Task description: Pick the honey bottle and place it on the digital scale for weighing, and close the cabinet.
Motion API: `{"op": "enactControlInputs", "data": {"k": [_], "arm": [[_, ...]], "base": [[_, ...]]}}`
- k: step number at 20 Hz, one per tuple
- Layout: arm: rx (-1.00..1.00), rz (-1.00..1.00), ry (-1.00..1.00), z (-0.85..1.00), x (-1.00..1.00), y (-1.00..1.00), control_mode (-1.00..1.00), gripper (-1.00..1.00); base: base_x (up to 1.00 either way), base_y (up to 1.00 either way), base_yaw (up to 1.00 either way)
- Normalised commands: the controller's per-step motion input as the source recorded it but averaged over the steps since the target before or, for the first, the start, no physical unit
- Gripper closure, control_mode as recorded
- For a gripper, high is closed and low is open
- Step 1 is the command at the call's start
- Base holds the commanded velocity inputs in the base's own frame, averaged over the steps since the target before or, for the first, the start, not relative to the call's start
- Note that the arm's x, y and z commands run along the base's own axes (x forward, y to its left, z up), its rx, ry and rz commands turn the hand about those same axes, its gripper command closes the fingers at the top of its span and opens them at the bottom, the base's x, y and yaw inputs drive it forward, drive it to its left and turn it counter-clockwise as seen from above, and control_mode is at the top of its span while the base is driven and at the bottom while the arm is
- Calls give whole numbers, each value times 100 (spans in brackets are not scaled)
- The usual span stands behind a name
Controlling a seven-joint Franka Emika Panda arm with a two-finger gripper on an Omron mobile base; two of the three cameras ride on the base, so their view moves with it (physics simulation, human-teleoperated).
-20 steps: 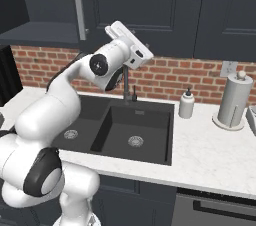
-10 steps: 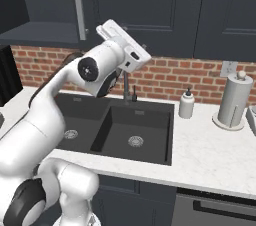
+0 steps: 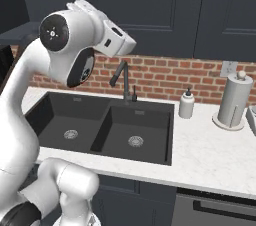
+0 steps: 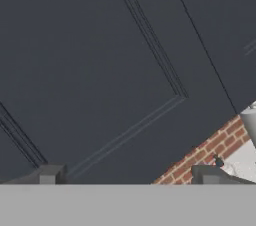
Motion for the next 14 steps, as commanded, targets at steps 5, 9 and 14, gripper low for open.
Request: {"op": "enactControlInputs", "data": {"k": [5, 9, 14], "arm": [[9, 10, 14, -13, -78, 99, -100, -100], [15, 3, 0, -51, -47, 100, -100, -100], [16, 3, 0, -89, -47, 100, -100, -100]], "base": [[0, 0, 0], [0, 0, 0], [0, 0, 0]]}}
